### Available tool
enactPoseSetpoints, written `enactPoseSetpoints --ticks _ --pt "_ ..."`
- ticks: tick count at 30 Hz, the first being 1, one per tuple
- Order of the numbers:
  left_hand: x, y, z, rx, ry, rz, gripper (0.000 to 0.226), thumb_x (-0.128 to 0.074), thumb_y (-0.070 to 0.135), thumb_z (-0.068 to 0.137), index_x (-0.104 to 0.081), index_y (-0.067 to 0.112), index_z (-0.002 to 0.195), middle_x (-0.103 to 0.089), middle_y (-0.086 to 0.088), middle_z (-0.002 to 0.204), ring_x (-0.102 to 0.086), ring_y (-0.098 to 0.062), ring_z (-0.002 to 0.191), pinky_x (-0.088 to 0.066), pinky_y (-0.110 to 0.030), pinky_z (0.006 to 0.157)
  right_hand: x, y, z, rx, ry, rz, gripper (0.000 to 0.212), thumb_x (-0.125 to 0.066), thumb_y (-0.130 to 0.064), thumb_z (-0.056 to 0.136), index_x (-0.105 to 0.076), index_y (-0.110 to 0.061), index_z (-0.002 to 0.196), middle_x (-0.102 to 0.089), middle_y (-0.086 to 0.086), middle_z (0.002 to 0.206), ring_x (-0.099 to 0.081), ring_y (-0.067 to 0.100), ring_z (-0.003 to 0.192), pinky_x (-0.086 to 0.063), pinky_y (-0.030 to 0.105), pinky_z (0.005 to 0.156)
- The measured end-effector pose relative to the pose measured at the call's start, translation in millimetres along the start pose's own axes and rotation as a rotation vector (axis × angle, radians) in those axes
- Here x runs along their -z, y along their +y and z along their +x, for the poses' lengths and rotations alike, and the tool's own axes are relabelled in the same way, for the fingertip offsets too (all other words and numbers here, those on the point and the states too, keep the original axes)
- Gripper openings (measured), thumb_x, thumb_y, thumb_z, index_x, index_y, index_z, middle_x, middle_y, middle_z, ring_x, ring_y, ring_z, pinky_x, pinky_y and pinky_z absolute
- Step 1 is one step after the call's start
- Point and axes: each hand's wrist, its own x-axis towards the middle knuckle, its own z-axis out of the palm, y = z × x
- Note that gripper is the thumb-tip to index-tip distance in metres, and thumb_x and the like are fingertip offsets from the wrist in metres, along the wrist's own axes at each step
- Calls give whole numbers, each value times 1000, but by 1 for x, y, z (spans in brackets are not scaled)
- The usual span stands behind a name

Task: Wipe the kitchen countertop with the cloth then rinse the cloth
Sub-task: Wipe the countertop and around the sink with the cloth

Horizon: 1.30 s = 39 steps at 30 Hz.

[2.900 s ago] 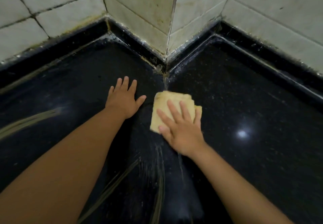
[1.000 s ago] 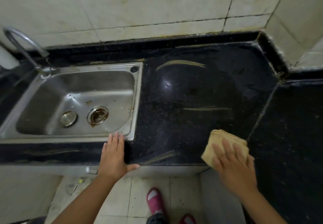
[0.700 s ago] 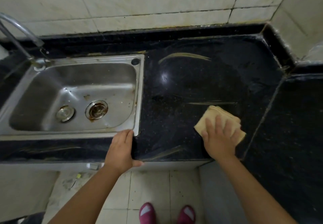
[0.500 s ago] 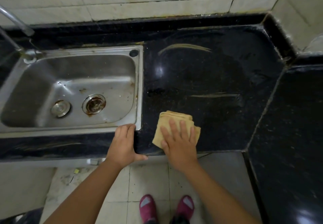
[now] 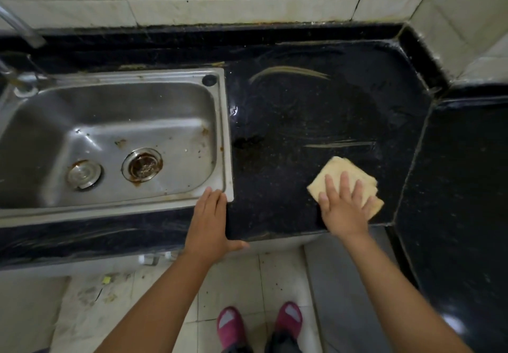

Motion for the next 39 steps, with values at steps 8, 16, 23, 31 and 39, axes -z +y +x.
enactPoseSetpoints --ticks 8,16,23,31,39 --pt "-4 -8 -5 -30 -45 3 111 -60 62 72 -1 3 145 4 -11 155 9 -23 143 13 -29 110 -76 -55 -69 405 67 -138 50 2 -42 98 -29 -38 137 -38 -4 140 -8 28 143 -6 44 107" --pt "13 -15 -3 -158 -224 -13 107 -61 57 76 4 9 146 8 -6 155 8 -18 143 1 -28 114 -20 17 -49 -50 -4 -22 51 -7 -48 98 -27 -36 143 -18 3 156 -18 30 143 -17 62 108" --pt "23 -36 5 -238 -100 -136 55 -38 37 96 -27 9 143 -21 -7 153 -14 -13 141 -17 -27 112 -46 -95 -46 298 80 -92 65 5 -44 96 -50 -38 130 -41 3 146 -39 34 133 -17 58 108" --pt "9 -39 6 -275 142 65 46 -38 29 80 -65 1 104 -65 -23 108 -63 -42 98 -51 -49 74 -59 -7 -67 72 81 -59 71 5 -47 96 -62 -36 117 -59 -5 129 -57 27 117 -21 46 100" --pt "9 21 52 -181 157 66 41 -53 28 81 -65 -2 107 -64 -22 112 -60 -40 105 -48 -49 82 43 85 41 -360 -13 102 53 -11 -44 99 5 -31 148 18 3 156 18 29 142 8 58 110"
